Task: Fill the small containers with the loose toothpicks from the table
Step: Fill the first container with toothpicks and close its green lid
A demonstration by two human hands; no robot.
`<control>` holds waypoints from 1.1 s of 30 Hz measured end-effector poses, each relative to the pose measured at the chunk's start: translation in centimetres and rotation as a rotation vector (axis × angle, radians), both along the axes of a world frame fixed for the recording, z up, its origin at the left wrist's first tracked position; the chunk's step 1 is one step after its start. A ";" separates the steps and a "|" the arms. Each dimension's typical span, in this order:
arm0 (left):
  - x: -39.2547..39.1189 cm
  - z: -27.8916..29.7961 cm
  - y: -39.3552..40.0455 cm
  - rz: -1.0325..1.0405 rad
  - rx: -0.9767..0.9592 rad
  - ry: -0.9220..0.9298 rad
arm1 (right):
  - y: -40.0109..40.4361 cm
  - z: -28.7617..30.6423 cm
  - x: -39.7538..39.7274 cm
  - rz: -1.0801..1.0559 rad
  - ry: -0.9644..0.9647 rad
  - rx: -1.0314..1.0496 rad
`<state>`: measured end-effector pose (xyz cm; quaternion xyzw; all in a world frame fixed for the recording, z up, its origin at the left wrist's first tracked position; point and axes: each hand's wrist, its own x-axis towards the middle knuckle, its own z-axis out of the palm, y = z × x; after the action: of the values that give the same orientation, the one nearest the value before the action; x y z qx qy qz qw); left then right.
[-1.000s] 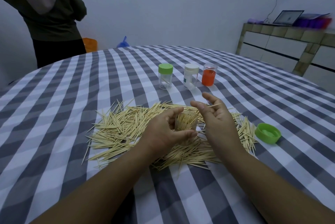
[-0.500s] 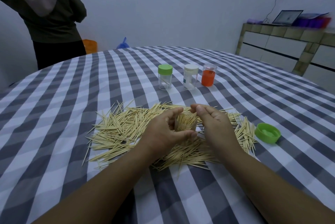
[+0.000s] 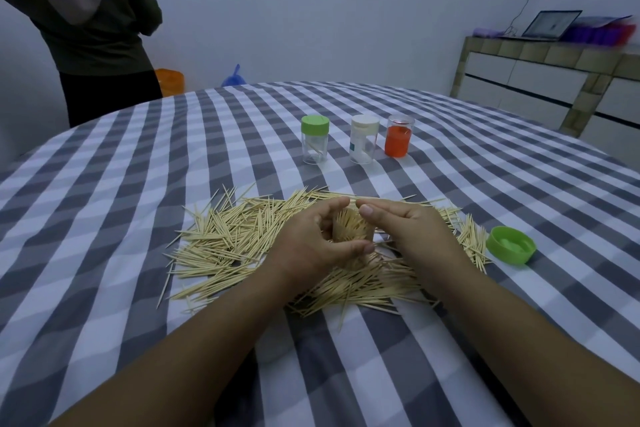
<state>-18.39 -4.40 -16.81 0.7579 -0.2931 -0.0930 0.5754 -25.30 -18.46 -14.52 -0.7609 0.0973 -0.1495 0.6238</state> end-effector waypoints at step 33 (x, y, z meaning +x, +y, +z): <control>1.5 0.5 1.1 0.130 0.017 -0.004 | -0.6 -0.7 0.0 0.201 0.313 -1.065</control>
<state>-16.87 -3.27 -16.35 0.7803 -0.2436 -0.0564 0.5733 -25.29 -19.04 -15.18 -0.9893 0.0267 -0.0032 0.1433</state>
